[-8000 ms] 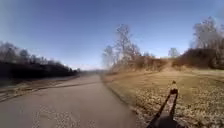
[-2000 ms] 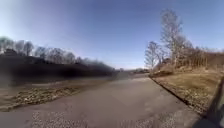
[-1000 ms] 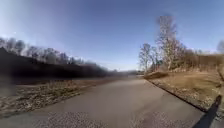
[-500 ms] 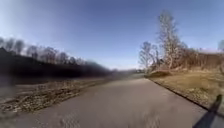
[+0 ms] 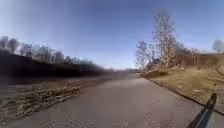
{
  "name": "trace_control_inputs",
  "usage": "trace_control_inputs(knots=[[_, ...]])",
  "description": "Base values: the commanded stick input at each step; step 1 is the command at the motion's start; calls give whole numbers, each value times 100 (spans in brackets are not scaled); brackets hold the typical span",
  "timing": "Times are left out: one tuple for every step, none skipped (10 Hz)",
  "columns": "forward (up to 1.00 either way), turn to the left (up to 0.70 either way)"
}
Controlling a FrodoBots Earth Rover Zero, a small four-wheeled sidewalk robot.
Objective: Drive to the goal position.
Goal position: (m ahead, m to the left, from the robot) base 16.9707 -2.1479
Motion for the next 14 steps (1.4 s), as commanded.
trace_control_inputs(knots=[[85,0],[85,0],[85,0],[85,-11],[85,-33],[85,-34],[85,-15],[85,0],[85,0],[85,0],[85,0],[85,0],[85,0],[85,0]])
